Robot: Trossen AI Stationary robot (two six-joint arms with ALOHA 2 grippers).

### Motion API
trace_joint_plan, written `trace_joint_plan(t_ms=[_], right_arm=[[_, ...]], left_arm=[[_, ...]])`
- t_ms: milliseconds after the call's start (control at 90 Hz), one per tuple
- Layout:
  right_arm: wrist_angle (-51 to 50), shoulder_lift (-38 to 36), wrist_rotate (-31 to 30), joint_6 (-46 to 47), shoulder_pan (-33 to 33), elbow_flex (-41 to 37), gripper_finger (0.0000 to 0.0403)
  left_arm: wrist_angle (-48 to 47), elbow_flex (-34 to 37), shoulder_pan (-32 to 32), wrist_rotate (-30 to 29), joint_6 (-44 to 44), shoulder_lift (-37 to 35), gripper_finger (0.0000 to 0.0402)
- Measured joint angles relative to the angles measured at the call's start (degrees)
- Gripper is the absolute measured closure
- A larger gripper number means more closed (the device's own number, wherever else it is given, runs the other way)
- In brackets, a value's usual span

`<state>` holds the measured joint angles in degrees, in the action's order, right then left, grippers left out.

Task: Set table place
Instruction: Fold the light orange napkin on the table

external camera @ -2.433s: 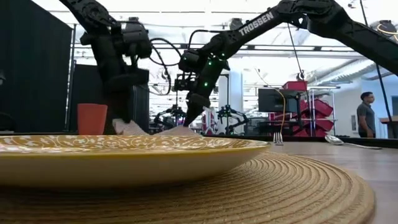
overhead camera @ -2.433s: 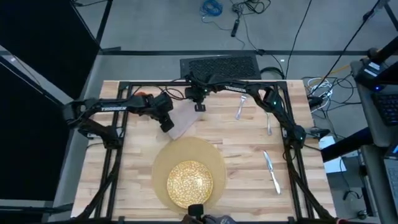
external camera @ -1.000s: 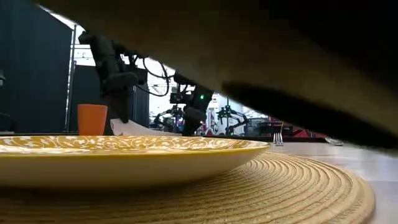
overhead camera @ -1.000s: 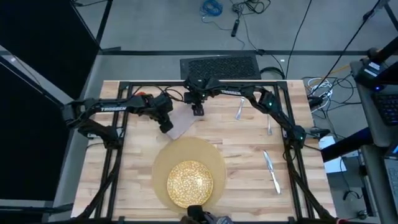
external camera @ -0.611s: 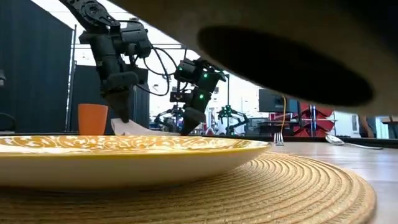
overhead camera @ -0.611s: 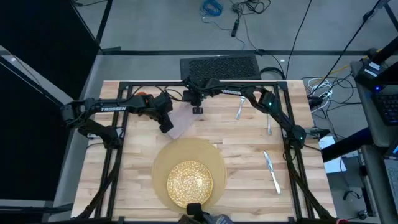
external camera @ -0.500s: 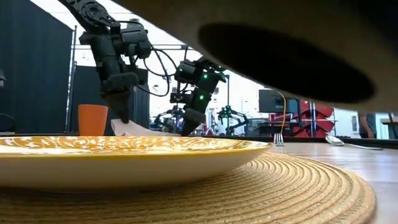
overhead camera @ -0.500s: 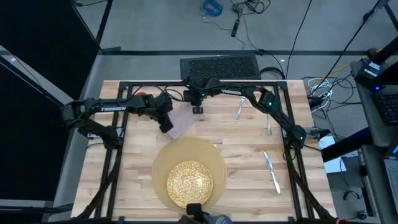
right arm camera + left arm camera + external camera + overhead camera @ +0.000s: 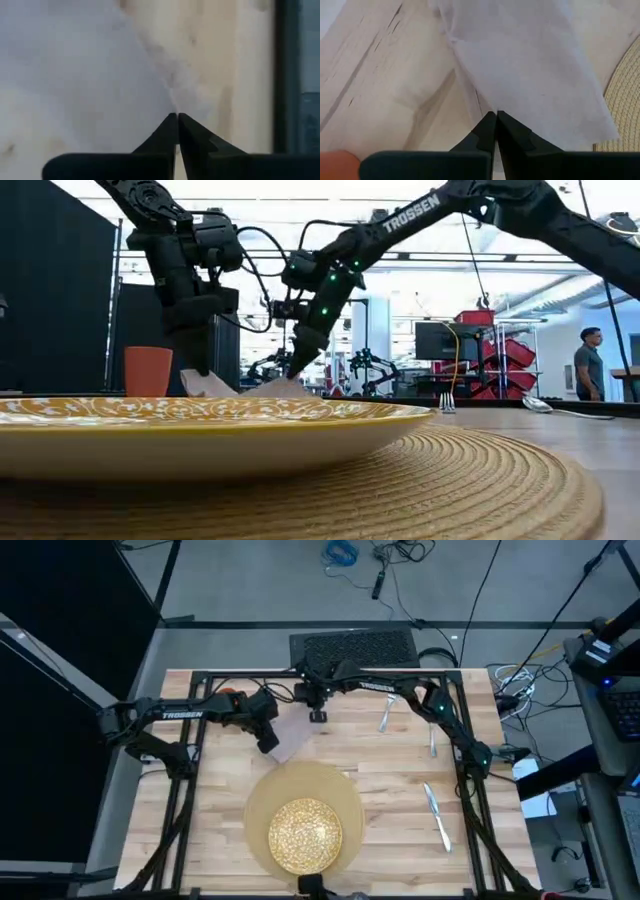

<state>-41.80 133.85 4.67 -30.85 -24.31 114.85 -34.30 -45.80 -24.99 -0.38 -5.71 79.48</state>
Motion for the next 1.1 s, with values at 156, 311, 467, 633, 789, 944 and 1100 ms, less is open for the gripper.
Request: trace_joint_plan(t_ms=[156,311,467,633,789,944,1100], right_arm=[[-1.7,-2.2,-1.4,0.2,0.2,0.0,0.0403],[-4.7,-5.6,-3.4,1.3,-0.4,0.0,0.0403],[-4.6,-10.6,-3.0,1.7,-2.2,0.1,0.0403],[-4.3,-13.7,-0.5,2.0,-4.6,0.1,0.0403],[-0.5,-14.1,6.1,3.3,-7.2,0.0,0.0403],[6.3,-13.9,7.8,4.8,-8.9,0.0,0.0403],[8.8,-13.8,9.1,6.9,-10.3,2.8,0.0403]], left_arm=[[0.9,-1.0,0.0,-0.8,1.8,-0.4,0.0401],[0.7,-2.6,0.0,-0.5,3.6,-2.8,0.0401],[0.5,-4.7,-0.2,-0.4,5.8,-7.1,0.0402],[-1.2,-7.6,-1.7,-3.4,8.0,-10.6,0.0401],[-2.4,-11.0,-5.0,-4.3,11.4,-11.2,0.0402],[-2.9,-12.5,-10.8,-4.7,15.3,-11.2,0.0402],[-2.9,-14.5,-16.1,-4.6,17.4,-11.1,0.0402]])
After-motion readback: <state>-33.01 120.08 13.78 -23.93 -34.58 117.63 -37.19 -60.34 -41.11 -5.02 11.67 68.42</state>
